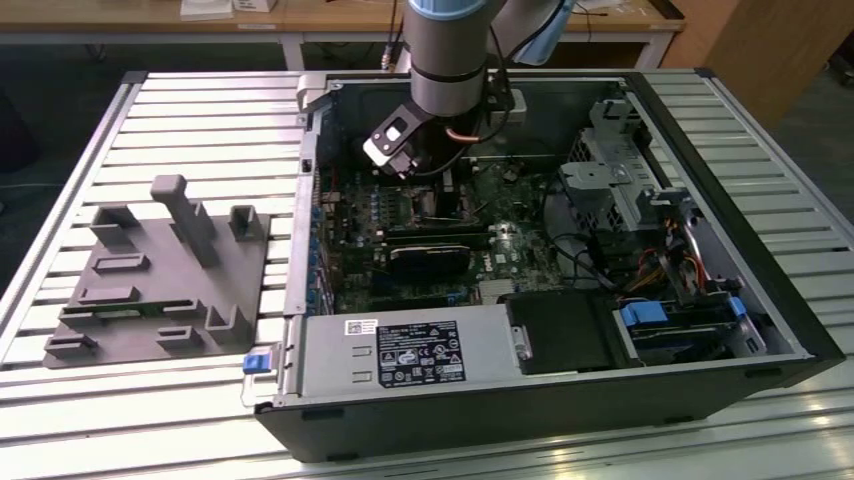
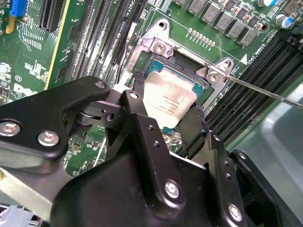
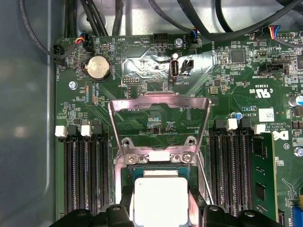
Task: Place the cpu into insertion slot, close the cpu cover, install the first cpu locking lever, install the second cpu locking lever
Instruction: 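Place the cpu into insertion slot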
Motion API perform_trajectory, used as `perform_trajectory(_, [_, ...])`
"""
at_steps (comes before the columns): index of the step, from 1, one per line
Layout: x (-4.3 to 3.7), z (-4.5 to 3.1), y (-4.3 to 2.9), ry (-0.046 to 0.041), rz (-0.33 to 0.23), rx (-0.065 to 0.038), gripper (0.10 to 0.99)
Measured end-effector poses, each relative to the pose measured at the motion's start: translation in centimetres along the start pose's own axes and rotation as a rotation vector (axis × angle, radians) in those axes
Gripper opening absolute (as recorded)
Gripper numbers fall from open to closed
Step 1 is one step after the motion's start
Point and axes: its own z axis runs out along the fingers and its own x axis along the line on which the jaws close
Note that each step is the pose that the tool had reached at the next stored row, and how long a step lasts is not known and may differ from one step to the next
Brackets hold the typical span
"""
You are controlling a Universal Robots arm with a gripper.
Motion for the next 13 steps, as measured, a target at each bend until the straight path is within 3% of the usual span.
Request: perform_trajectory(13, [-0.01, 0.01, -0.27, 0.0003, 0.0, 0.0, 0.537])
